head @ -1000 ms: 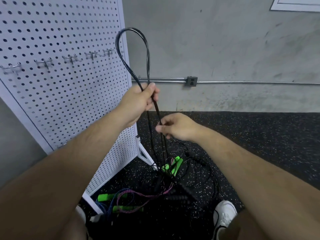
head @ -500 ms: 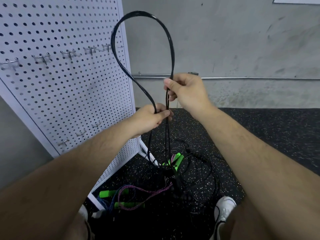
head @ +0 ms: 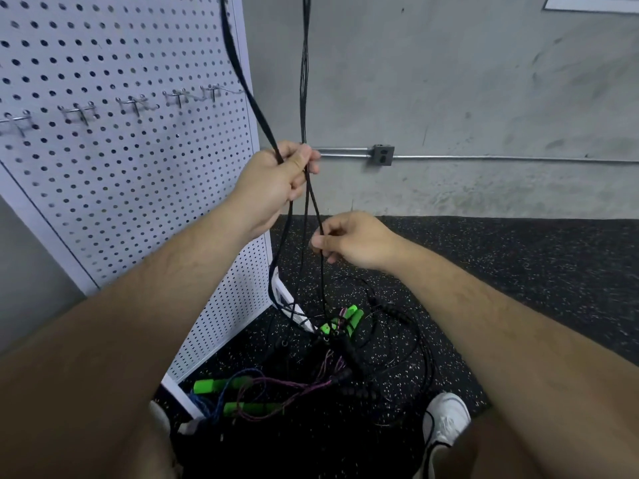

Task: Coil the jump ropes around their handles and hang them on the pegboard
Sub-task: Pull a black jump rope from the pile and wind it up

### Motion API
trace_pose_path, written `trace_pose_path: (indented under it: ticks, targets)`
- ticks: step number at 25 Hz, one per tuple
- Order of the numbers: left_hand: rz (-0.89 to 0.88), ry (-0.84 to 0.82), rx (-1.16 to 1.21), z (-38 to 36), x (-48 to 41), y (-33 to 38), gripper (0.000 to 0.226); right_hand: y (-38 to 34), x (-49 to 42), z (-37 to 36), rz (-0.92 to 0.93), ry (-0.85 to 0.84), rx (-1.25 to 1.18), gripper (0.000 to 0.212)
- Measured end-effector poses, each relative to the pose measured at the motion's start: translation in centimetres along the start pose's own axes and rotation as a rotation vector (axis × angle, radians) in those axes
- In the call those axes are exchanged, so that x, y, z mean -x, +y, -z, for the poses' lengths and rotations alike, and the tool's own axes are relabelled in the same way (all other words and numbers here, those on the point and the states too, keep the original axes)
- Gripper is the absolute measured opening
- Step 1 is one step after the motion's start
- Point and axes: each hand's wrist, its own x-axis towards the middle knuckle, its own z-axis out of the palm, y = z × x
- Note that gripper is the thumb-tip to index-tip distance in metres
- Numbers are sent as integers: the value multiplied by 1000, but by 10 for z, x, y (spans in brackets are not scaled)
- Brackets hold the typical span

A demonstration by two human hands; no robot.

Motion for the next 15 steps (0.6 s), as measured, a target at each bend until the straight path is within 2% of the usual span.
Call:
trace_pose_path:
  ticks: [3,5,10,15]
  targets:
    - [-5,27,53,4,1,2,20,-11,-1,-5,44,-17,-129,21]
    - [1,53,108,6,2,5,22,-18,-1,-13,74,2,-95,30]
    - [-10,66,144,8,3,6,22,-16,-7,-21,81,95,-23,24]
    - [34,5,98,15,6,4,26,-29,-6,-9,100,188,-145,21]
